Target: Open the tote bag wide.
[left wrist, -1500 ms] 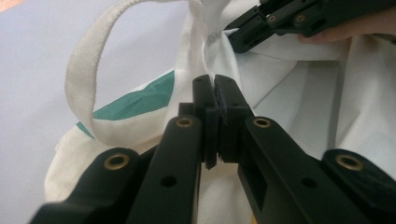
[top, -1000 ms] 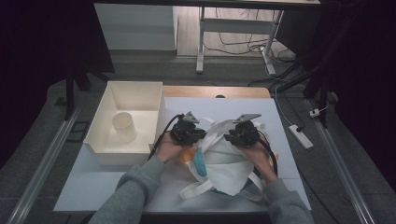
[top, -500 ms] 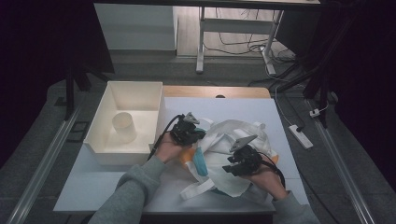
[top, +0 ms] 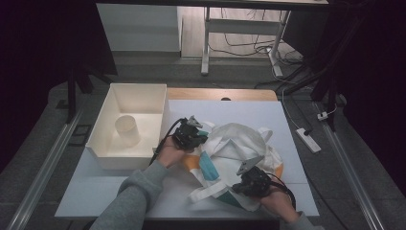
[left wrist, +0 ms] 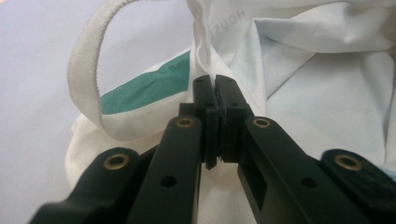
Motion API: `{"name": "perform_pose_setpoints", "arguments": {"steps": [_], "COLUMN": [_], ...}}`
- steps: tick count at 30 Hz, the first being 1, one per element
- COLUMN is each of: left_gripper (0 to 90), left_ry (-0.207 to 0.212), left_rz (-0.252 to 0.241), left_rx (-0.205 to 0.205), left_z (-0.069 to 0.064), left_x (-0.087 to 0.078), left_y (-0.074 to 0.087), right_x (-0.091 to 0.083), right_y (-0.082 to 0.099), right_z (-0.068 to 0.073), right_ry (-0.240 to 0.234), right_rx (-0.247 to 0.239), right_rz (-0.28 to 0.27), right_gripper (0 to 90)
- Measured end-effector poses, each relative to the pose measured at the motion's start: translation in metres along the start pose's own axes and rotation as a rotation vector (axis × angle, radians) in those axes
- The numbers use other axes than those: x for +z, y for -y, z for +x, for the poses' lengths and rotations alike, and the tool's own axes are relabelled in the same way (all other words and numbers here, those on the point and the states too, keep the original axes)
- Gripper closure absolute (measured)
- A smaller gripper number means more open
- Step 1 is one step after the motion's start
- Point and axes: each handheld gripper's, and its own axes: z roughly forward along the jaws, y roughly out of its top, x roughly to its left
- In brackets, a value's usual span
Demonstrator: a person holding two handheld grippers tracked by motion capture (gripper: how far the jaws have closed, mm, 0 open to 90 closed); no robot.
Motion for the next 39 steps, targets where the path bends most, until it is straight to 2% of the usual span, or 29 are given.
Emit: {"name": "perform_pose_setpoints", "arguments": {"steps": [4, 7, 10, 13, 16, 19, 21, 23, 25, 27, 28, 30, 33, 35, 39], "left_gripper": [87.9, 87.9, 87.8, 87.7, 87.7, 87.6, 87.6, 87.6, 87.6, 87.5, 87.6, 87.5, 87.3, 87.3, 87.2], "left_ry": [0.002, 0.001, 0.0, 0.007, 0.008, 0.008, 0.007, 0.005, 0.004, 0.005, 0.005, 0.009, 0.022, 0.026, 0.026], "left_rz": [0.008, 0.011, 0.008, 0.006, 0.004, 0.004, 0.003, 0.003, 0.002, 0.0, -0.001, 0.002, -0.001, 0.005, 0.014], "left_rx": [0.001, -0.002, 0.0, -0.003, -0.004, -0.004, -0.005, -0.003, -0.006, -0.007, -0.007, -0.004, -0.008, -0.002, 0.009], "left_z": [0.0, -0.001, -0.001, 0.0, 0.0, 0.0, -0.001, -0.001, -0.002, -0.003, -0.003, -0.002, -0.002, -0.003, -0.006], "left_x": [0.0, 0.0, 0.0, -0.001, -0.001, -0.001, -0.001, -0.001, -0.001, -0.001, -0.001, -0.001, -0.001, -0.001, -0.001], "left_y": [0.002, 0.002, 0.002, 0.002, 0.002, 0.002, 0.002, 0.002, 0.002, 0.002, 0.002, 0.002, 0.002, 0.002, 0.002], "right_x": [0.002, 0.002, -0.001, -0.011, -0.03, -0.046, -0.05, -0.046, -0.038, -0.028, -0.023, -0.016, -0.01, -0.006, 0.011], "right_y": [0.002, 0.001, 0.001, -0.002, -0.01, -0.021, -0.031, -0.04, -0.049, -0.055, -0.057, -0.06, -0.062, -0.064, -0.069], "right_z": [-0.003, -0.002, -0.003, -0.002, 0.004, 0.013, 0.022, 0.03, 0.036, 0.037, 0.037, 0.037, 0.042, 0.047, 0.053], "right_ry": [-0.013, -0.005, 0.006, 0.063, 0.115, 0.091, 0.056, 0.036, 0.013, 0.041, 0.051, 0.04, 0.029, 0.023, -0.009], "right_rx": [0.01, -0.007, -0.012, -0.019, -0.026, -0.025, -0.034, -0.05, -0.059, -0.06, -0.055, -0.053, -0.084, -0.1, -0.126], "right_rz": [-0.004, -0.004, -0.037, -0.107, -0.222, -0.33, -0.363, -0.369, -0.35, -0.319, -0.304, -0.297, -0.307, -0.307, -0.266], "right_gripper": [89.2, 88.9, 83.9, 70.1, 63.8, 61.7, 60.3, 59.5, 59.0, 59.2, 61.3, 71.5, 87.8, 88.8, 89.1]}}
